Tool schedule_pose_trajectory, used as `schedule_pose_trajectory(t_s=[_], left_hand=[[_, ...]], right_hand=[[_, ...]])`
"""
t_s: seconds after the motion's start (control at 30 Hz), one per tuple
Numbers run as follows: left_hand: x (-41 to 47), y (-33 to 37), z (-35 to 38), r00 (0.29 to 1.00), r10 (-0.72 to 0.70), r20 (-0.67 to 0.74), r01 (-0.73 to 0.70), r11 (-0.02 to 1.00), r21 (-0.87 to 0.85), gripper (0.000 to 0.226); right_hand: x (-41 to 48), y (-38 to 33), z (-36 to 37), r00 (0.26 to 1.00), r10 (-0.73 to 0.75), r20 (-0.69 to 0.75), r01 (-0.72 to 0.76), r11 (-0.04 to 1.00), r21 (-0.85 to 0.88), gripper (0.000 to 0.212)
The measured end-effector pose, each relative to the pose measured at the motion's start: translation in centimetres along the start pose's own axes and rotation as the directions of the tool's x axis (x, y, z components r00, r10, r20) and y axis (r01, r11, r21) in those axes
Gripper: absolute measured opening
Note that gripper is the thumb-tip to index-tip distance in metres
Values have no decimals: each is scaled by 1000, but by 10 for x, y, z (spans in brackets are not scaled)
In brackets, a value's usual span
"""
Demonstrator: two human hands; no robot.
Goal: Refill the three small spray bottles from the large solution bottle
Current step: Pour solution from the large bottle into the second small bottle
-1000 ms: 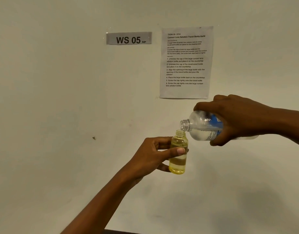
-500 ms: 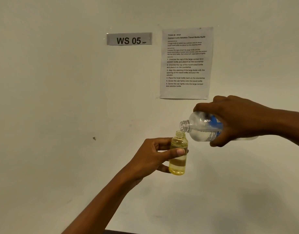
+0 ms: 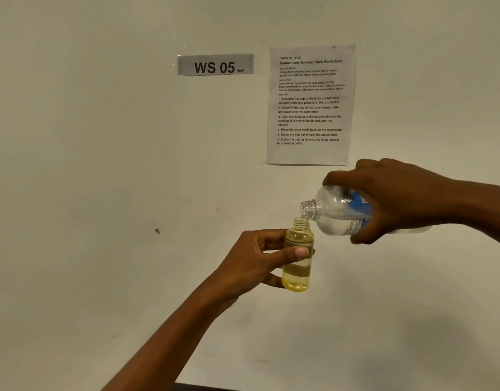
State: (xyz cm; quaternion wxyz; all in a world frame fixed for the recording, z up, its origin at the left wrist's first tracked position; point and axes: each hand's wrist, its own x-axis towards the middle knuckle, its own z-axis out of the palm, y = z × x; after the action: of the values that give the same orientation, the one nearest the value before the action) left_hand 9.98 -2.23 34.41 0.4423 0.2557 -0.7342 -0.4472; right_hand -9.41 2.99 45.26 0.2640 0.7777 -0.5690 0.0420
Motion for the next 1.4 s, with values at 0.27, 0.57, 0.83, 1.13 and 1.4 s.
schedule_pose_trajectory(t_s=[0.27, 0.57, 0.83, 1.13, 1.4], left_hand=[[0, 1, -1, 1000, 2, -1, -2, 1000, -5, 21], [0, -1, -1, 1000, -7, -7, 7, 1000, 5, 24], [2, -3, -1, 1000, -11, -6, 11, 1000, -5, 23], [3, -4, -1, 1000, -14, -5, 14, 1000, 2, 23], [3, -6, 0, 1000, -14, -3, 14, 1000, 6, 26]], right_hand=[[1, 0, 0, 1000, -4, 9, 4, 1000, 15, 75], [1, 0, 1, 1000, -4, 20, 4, 1000, 15, 76], [3, 1, 2, 1000, -3, 24, 3, 1000, 20, 75], [4, 2, 4, 1000, -10, 18, 10, 1000, 5, 75], [4, 3, 4, 1000, -6, 24, 6, 1000, 8, 75]])
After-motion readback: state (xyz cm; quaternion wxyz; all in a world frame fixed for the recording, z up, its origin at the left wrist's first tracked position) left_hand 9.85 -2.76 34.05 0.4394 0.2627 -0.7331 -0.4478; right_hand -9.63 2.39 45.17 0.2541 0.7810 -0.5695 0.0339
